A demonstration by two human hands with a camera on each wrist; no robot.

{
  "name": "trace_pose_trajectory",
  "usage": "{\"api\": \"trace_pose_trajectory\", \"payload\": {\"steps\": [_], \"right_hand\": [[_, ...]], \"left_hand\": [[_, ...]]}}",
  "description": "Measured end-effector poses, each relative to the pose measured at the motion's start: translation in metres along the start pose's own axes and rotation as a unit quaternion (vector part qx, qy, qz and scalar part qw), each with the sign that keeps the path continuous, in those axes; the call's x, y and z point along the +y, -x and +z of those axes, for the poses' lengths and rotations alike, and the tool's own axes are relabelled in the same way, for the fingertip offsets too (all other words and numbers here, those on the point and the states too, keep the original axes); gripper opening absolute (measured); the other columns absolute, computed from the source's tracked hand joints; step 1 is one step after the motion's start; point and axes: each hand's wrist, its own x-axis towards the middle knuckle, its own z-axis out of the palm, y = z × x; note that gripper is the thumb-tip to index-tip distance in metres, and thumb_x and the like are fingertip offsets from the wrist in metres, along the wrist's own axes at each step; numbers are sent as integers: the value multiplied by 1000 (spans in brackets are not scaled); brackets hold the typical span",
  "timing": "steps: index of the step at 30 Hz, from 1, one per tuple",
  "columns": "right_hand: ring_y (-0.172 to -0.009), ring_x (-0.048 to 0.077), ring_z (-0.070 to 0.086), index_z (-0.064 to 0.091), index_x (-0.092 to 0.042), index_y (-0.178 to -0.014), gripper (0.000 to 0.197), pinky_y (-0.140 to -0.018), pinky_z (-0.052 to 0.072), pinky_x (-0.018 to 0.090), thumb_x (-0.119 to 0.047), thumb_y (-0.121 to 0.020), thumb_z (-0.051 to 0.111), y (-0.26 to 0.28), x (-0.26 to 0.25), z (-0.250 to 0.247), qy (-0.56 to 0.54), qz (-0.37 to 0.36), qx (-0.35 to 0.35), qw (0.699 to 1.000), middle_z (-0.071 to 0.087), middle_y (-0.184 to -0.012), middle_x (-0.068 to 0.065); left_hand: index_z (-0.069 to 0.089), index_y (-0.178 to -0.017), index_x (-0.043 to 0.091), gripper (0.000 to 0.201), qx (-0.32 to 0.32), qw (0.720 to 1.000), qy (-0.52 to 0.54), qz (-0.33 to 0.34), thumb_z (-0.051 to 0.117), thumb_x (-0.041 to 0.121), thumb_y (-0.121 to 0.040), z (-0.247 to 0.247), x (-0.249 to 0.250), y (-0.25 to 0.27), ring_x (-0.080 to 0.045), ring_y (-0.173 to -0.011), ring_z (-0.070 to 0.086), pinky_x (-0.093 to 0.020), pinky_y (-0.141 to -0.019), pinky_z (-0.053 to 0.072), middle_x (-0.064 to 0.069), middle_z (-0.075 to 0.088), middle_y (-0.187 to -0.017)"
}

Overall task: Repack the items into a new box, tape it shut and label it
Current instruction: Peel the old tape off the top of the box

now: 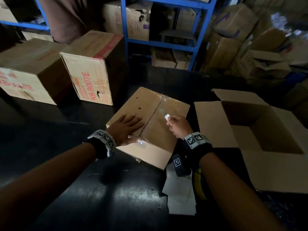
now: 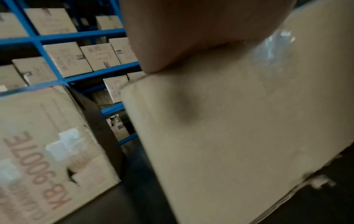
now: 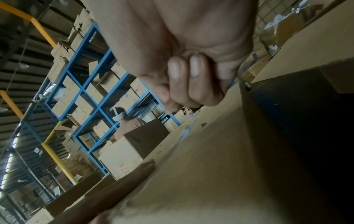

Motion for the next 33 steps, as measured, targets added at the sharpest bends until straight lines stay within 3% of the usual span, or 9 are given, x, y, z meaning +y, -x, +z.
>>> {"api": "trace_pose_trajectory", "payload": {"steps": [3,6,9,12,15,18,23,33], "right_hand": [[-33,8,39,52,-15,-64,34,-33,26,16,-22,-96,44,4,1,3,-12,13,20,1000,46,-51,1],[-49,15,46,56,-18,-60,34,-49,33,25,-20,-92,47,9,8,4,-4,14,47,999,51,-54,-1],[-52,12,46,56,-19,-59,34,-54,35,26,-19,-92,49,19,20,3,1,31,59,998,51,-55,-3],[-47,11,44,54,-14,-58,34,-49,32,24,-16,-91,50,31,33,4,-55,63,72,994,48,-52,1],[-28,3,35,48,-10,-57,29,-32,26,16,-12,-86,49,45,43,7,-105,114,74,985,39,-40,-2],[-23,5,33,51,-10,-59,29,-28,23,15,-13,-87,49,56,50,7,-128,152,64,978,38,-34,-6],[-25,6,24,53,-6,-62,27,-35,17,12,-12,-88,48,70,52,3,-190,190,96,959,33,-32,-6],[-23,7,23,58,-1,-81,17,-33,18,11,-11,-89,45,70,41,5,-226,202,139,943,36,-36,-3]], "left_hand": [[19,-147,27,103,43,993,61,-87,-14,83,-68,1,37,-22,-29,-144,15,-53,-115,8,-2,18,-157],[15,-148,23,97,55,978,103,-172,1,82,-72,-5,77,-45,-29,-145,7,-54,-115,5,-3,12,-157],[27,-142,21,97,88,972,96,-197,5,83,-70,-9,98,-53,-31,-139,21,-52,-107,22,-5,25,-151],[33,-137,22,94,104,978,82,-162,3,81,-69,-9,89,-51,-32,-132,30,-49,-98,27,-3,31,-148],[37,-136,25,86,98,991,42,-76,5,73,-72,-10,62,-48,-33,-127,36,-48,-96,31,-2,35,-146],[41,-134,29,75,98,995,33,-11,8,70,-80,-7,41,-45,-33,-125,38,-47,-97,33,0,39,-145],[42,-135,27,68,113,992,59,4,11,62,-86,-1,41,-45,-29,-131,35,-48,-104,26,0,40,-145],[43,-134,25,65,124,991,50,8,10,58,-89,0,41,-44,-28,-131,38,-48,-104,29,-1,43,-144]]}}
